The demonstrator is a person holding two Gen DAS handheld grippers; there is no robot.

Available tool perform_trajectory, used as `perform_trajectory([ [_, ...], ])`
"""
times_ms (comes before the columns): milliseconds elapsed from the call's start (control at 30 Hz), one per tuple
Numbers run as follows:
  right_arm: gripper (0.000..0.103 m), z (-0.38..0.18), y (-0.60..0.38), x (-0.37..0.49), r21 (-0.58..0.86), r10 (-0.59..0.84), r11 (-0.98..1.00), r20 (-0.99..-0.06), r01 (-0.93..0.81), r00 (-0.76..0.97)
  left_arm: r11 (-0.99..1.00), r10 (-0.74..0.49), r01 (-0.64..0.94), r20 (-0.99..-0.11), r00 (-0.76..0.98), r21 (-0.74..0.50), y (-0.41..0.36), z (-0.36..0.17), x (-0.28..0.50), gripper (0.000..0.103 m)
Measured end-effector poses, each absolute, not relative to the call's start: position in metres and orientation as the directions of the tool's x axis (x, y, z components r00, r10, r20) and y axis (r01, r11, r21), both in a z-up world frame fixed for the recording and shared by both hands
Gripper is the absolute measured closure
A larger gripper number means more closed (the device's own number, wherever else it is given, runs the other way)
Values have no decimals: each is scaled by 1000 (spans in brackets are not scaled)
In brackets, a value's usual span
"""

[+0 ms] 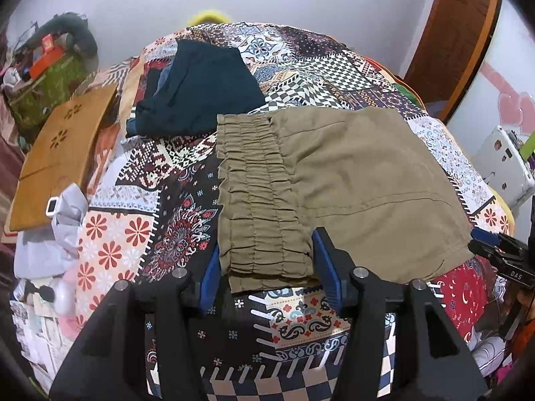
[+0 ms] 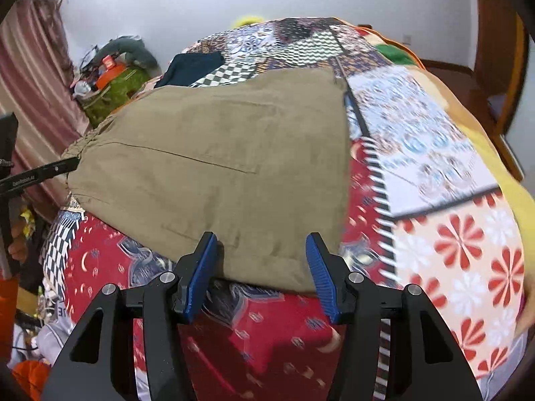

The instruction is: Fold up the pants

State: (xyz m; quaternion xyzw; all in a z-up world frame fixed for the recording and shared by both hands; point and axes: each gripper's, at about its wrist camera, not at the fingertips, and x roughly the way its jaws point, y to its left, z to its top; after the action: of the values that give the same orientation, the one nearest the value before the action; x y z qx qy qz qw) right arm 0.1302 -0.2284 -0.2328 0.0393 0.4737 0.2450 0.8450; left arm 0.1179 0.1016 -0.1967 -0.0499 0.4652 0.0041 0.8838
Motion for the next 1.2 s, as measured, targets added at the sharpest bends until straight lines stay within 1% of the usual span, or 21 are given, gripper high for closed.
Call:
perform_trajectory([
  [133, 52, -233, -231, 123, 268, 427, 887, -786, -376, 448, 995, -29, -64, -821, 570, -80, 101, -201, 117, 45],
  [267, 51, -234, -232, 125, 286, 435, 886, -786, -364, 440, 994, -34, -70, -825, 564, -89, 103, -199, 118, 42],
  [467, 49, -219, -230, 136, 262, 416, 892, -796, -368, 440, 990, -40, -85, -811, 584, -109, 108, -176, 122, 42],
  [600, 49, -203, -230, 145, 254, 424, 889, -769, -381, 477, 992, -3, -97, -782, 623, -81, 113, -157, 131, 36],
  [800, 48, -178, -230, 172, 237, 433, 889, -718, -393, 545, 992, 39, -120, -769, 637, -49, 125, -143, 158, 35],
  [1033, 48, -163, -230, 216, 209, 423, 894, -683, -396, 595, 993, 70, -120, -778, 625, -7, 134, -146, 197, 35],
  [1200, 48, -168, -227, 256, 202, 420, 895, -684, -398, 597, 993, 56, -113, -800, 597, -15, 139, -158, 229, 30],
])
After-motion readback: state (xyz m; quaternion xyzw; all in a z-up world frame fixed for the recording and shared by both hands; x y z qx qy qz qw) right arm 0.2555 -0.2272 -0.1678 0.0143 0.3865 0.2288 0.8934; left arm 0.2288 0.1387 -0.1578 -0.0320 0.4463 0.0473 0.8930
